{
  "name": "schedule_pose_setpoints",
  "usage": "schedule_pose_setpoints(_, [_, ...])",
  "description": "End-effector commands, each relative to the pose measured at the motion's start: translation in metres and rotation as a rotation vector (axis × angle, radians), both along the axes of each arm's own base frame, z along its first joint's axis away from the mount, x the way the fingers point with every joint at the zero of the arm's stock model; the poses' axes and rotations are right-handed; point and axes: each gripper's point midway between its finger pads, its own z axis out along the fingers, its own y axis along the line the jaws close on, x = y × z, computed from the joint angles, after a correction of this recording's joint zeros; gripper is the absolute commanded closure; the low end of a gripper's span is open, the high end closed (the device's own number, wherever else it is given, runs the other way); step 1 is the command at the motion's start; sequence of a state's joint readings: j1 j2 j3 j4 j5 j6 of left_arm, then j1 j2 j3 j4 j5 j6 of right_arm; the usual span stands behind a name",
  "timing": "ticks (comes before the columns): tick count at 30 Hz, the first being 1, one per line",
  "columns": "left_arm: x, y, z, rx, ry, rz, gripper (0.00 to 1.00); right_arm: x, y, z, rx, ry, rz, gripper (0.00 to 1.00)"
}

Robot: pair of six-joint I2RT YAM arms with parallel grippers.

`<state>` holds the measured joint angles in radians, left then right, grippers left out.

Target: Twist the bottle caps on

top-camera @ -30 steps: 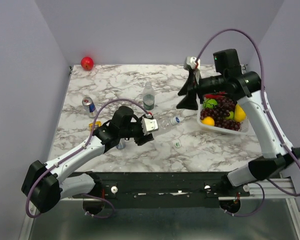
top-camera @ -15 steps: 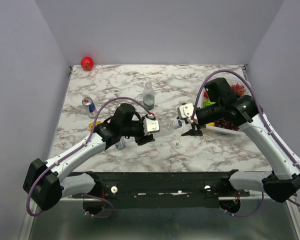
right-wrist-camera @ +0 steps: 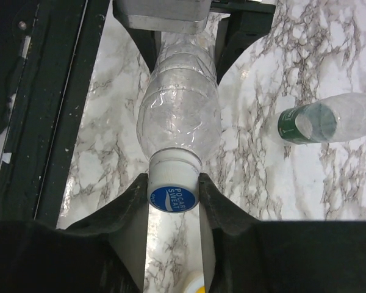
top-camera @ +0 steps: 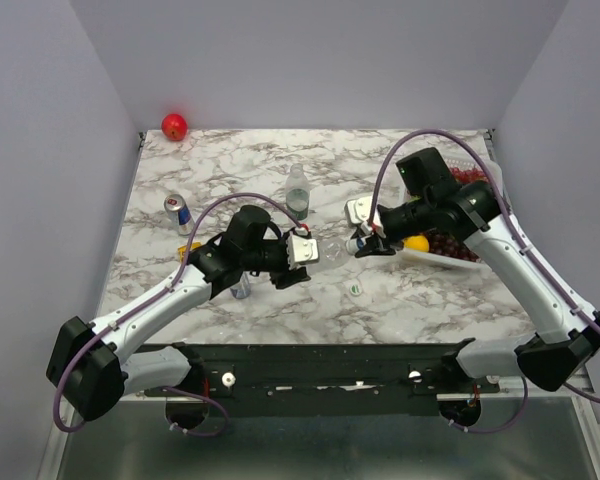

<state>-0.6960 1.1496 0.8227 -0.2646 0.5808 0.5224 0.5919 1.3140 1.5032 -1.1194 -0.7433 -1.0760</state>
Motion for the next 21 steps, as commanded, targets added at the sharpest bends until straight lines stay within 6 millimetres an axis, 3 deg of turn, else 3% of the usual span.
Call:
schedule_pose_setpoints(1, [0.013,-0.007,0.014,-0.051,-0.032,0.044,1.00,0.004,0.006,0.015,0.013,0.101,-0.093,0.75])
schedule_pose_setpoints(7, [0.052,0.003,0.015,-0.072,-0.082,0.326,1.00,0.009,0.029,0.030,0.086,0.465,-0.308,0.78])
schedule_pose_setpoints(10, [0.061,0.008,0.017,-0.086,-0.072,0.427,1.00,0.015,0.032,0.031,0.098,0.530,-0.374,0.79])
schedule_pose_setpoints(18, [0.060,0.013,0.007,-0.065,-0.050,0.463,1.00,0.041,0.030,0.040,0.181,0.743,-0.594,0.78])
schedule_pose_setpoints(21, [0.059,0.012,0.008,-0.087,-0.016,0.472,1.00,0.041,0.033,0.044,0.206,0.792,-0.614,0.73])
